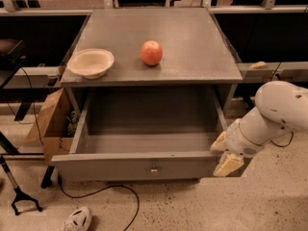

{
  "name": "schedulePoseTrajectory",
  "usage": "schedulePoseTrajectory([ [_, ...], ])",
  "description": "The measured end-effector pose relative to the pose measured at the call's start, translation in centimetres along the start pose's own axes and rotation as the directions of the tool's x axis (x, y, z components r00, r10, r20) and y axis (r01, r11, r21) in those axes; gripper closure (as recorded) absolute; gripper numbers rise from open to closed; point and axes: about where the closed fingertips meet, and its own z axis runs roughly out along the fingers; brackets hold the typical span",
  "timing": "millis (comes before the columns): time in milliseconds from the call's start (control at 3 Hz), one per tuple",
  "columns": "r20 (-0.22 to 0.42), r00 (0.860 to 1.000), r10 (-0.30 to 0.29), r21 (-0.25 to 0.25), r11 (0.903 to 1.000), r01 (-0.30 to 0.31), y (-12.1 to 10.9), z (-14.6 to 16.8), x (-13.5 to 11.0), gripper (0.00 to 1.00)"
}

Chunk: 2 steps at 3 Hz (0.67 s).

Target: Open top drawer

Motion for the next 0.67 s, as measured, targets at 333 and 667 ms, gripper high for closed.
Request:
schedulePoseTrajectory([
  [333,0.0,1.0,0.0,0.0,1.0,0.0,0.0,0.0,0.0,0.0],
  [667,0.0,1.0,0.0,0.0,1.0,0.0,0.0,0.0,0.0,0.0],
])
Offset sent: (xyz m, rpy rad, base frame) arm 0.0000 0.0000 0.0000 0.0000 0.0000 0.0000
